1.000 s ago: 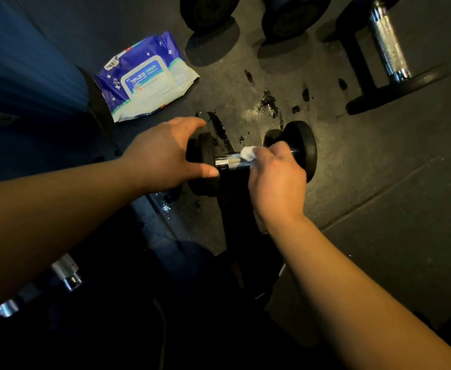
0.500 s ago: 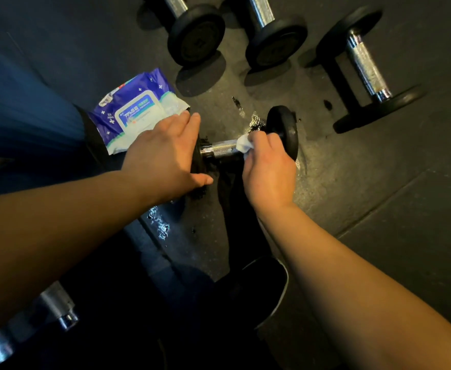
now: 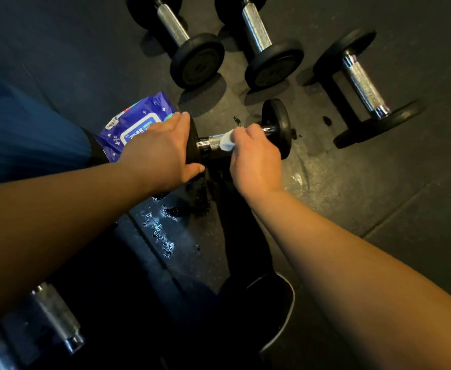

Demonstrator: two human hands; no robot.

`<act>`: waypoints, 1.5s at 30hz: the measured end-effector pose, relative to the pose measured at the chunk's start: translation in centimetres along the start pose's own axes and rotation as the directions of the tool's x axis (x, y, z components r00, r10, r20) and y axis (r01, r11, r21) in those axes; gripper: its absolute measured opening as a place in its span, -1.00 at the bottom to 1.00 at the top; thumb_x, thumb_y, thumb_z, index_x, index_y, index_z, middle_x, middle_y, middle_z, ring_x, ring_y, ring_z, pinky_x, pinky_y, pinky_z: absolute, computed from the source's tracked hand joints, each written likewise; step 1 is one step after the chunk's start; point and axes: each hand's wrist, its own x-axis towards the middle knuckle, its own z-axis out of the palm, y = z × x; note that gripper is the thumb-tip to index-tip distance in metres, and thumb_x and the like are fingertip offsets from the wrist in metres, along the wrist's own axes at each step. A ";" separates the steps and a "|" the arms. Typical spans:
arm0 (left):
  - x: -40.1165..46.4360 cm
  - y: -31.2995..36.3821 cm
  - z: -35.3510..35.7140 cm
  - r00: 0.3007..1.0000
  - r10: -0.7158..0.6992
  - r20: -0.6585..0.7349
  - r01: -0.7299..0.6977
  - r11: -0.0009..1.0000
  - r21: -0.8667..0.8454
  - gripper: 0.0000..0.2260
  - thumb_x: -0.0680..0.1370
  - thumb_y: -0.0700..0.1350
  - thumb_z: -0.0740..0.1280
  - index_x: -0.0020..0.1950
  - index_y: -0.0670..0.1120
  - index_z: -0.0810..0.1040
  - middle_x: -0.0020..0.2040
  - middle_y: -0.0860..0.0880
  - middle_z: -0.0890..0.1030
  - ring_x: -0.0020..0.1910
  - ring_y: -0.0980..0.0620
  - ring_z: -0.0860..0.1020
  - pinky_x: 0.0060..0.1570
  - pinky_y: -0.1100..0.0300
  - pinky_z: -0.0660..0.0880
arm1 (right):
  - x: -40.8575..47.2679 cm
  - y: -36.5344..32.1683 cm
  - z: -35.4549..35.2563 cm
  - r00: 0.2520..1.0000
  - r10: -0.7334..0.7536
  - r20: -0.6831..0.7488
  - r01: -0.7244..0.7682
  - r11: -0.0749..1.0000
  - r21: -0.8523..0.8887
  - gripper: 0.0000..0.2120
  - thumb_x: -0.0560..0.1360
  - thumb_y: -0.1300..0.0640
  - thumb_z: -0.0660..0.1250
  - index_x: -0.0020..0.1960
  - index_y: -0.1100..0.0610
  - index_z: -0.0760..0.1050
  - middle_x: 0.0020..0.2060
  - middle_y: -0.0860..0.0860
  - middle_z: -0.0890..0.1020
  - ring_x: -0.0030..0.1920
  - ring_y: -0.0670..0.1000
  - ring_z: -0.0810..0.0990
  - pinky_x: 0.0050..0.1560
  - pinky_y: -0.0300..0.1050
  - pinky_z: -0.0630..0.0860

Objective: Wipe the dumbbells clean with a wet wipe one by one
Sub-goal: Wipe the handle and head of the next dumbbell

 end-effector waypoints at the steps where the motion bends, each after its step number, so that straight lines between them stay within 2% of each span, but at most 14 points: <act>1: 0.2 -0.1 -0.1 0.999 -0.009 0.039 0.009 1.000 0.002 -0.05 0.43 0.25 0.44 0.60 -0.11 0.00 0.59 -0.10 0.16 0.51 -0.14 0.24 0.39 -0.12 0.33 | 0.1 -0.3 0.2 0.999 -0.030 0.022 0.030 1.000 0.002 -0.86 0.41 0.32 0.38 -0.05 0.18 0.54 -0.13 0.14 0.54 -0.34 0.24 0.53 -0.35 -0.10 0.18; 4: 0.9 -0.4 -0.7 0.994 -0.012 0.106 0.010 1.000 0.017 0.03 0.41 0.21 0.49 0.61 -0.10 -0.09 0.62 -0.09 0.05 0.55 -0.13 0.16 0.43 -0.08 0.27 | 0.6 -0.2 0.4 1.000 0.011 -0.012 -0.011 1.000 0.018 -0.88 0.41 0.31 0.36 -0.06 0.19 0.54 -0.12 0.15 0.54 -0.33 0.24 0.53 -0.36 -0.10 0.20; 7: 1.7 -0.8 -1.0 0.990 0.000 0.143 0.001 1.000 -0.002 0.05 0.36 0.20 0.53 0.59 -0.14 -0.04 0.59 -0.13 0.13 0.51 -0.18 0.24 0.37 -0.06 0.32 | 0.9 0.5 0.3 0.984 0.166 -0.058 -0.163 0.985 0.054 -0.88 0.45 0.30 0.31 -0.02 0.20 0.55 -0.07 0.16 0.55 -0.26 0.24 0.55 -0.32 -0.08 0.26; 12: 2.7 -0.7 -1.4 0.987 0.001 0.161 0.002 1.000 -0.018 -0.13 0.32 0.15 0.58 0.41 -0.17 0.18 0.37 -0.18 0.38 0.27 -0.23 0.45 0.15 -0.05 0.44 | 0.0 -2.4 1.5 0.989 -0.078 0.125 0.063 0.991 0.117 -0.90 0.45 0.24 0.33 -0.04 0.14 0.56 -0.08 0.13 0.55 -0.20 0.27 0.58 -0.28 0.06 0.51; 14: 2.7 -0.8 -1.4 0.986 0.004 0.168 -0.003 1.000 -0.005 -0.13 0.34 0.14 0.56 0.43 -0.17 0.17 0.38 -0.17 0.38 0.26 -0.22 0.46 0.15 -0.04 0.44 | 0.3 -2.8 1.7 0.988 -0.086 0.125 0.072 0.991 0.112 -0.93 0.46 0.21 0.34 -0.06 0.14 0.57 -0.10 0.12 0.54 -0.22 0.26 0.58 -0.32 0.00 0.48; 17: 2.5 -0.8 -1.4 0.985 0.007 0.175 -0.006 1.000 -0.008 -0.06 0.39 0.14 0.53 0.54 -0.16 0.05 0.50 -0.17 0.27 0.37 -0.21 0.39 0.27 -0.10 0.42 | 1.4 -2.1 1.0 0.998 0.061 0.004 -0.061 0.995 0.081 -0.94 0.47 0.22 0.34 -0.08 0.16 0.58 -0.11 0.13 0.54 -0.24 0.23 0.56 -0.32 -0.11 0.25; 19: 2.3 -0.6 -1.6 0.983 -0.006 0.182 0.007 1.000 -0.003 -0.02 0.43 0.14 0.50 0.58 -0.16 -0.05 0.57 -0.17 0.15 0.47 -0.20 0.29 0.37 -0.11 0.35 | 1.9 -1.9 0.5 0.991 0.133 -0.029 -0.130 0.989 0.077 -0.92 0.48 0.21 0.33 -0.07 0.17 0.59 -0.10 0.13 0.54 -0.23 0.22 0.56 -0.30 -0.10 0.24; 21: 2.0 -0.2 -1.7 0.983 -0.013 0.185 0.013 1.000 -0.004 -0.02 0.45 0.13 0.48 0.59 -0.18 -0.09 0.59 -0.18 0.11 0.51 -0.20 0.24 0.41 -0.09 0.30 | 1.6 -2.2 0.7 0.998 0.064 0.028 -0.066 0.994 0.083 -0.90 0.47 0.21 0.32 -0.08 0.17 0.61 -0.12 0.13 0.54 -0.23 0.23 0.56 -0.32 -0.08 0.33; 25: 1.3 0.2 -1.5 0.988 -0.016 0.155 0.015 1.000 0.007 -0.09 0.48 0.12 0.46 0.59 -0.16 -0.05 0.58 -0.16 0.13 0.48 -0.21 0.28 0.34 -0.09 0.32 | 0.9 -3.1 1.2 0.986 -0.092 0.136 0.081 0.993 0.083 -0.90 0.45 0.19 0.33 -0.09 0.16 0.61 -0.16 0.12 0.51 -0.24 0.25 0.56 -0.32 0.02 0.51; 29: 0.6 0.4 -1.2 0.994 -0.018 0.112 0.014 0.999 0.035 -0.11 0.50 0.12 0.43 0.60 -0.13 -0.04 0.60 -0.12 0.11 0.50 -0.18 0.27 0.36 -0.12 0.35 | 1.4 -1.9 0.4 0.993 0.112 0.029 -0.114 0.990 0.087 -0.90 0.48 0.20 0.34 -0.09 0.17 0.62 -0.12 0.13 0.54 -0.24 0.23 0.56 -0.29 -0.03 0.41; 34: -0.4 0.6 -1.0 0.999 -0.001 0.054 -0.001 0.999 0.032 -0.18 0.49 0.13 0.42 0.57 -0.12 0.05 0.56 -0.10 0.19 0.44 -0.17 0.33 0.26 -0.11 0.41 | 0.9 -3.9 0.5 0.982 -0.071 0.176 0.052 0.993 0.107 -0.90 0.45 0.21 0.35 -0.10 0.16 0.65 -0.16 0.13 0.54 -0.22 0.24 0.57 -0.31 -0.03 0.39; 38: -1.4 0.8 -0.6 0.999 0.005 0.034 -0.006 1.000 0.019 -0.22 0.49 0.12 0.42 0.56 -0.08 0.10 0.55 -0.08 0.23 0.42 -0.15 0.35 0.26 -0.11 0.42 | 2.2 -3.1 -0.1 0.983 0.067 0.169 -0.072 0.997 0.018 -0.81 0.54 0.15 0.28 0.05 0.10 0.64 -0.01 0.10 0.56 -0.06 0.17 0.58 -0.17 -0.07 0.30; 42: -1.8 0.8 -0.4 1.000 0.015 -0.011 -0.015 1.000 0.004 -0.27 0.50 0.11 0.41 0.55 -0.08 0.16 0.54 -0.07 0.26 0.42 -0.14 0.36 0.27 -0.10 0.42 | 1.6 -4.7 -0.4 0.960 -0.019 0.280 0.011 0.999 0.030 -0.83 0.51 0.17 0.28 0.01 0.12 0.63 -0.02 0.11 0.54 -0.03 0.19 0.58 -0.20 -0.11 0.25; 45: -2.1 0.9 -0.5 1.000 0.012 -0.008 -0.012 1.000 0.010 -0.26 0.51 0.09 0.41 0.57 -0.08 0.14 0.55 -0.05 0.24 0.45 -0.13 0.33 0.32 -0.11 0.40 | 2.4 -3.3 -0.9 0.965 0.116 0.233 -0.116 0.993 -0.016 -0.80 0.52 0.16 0.28 0.08 0.11 0.64 0.03 0.12 0.55 0.00 0.19 0.58 -0.16 -0.10 0.26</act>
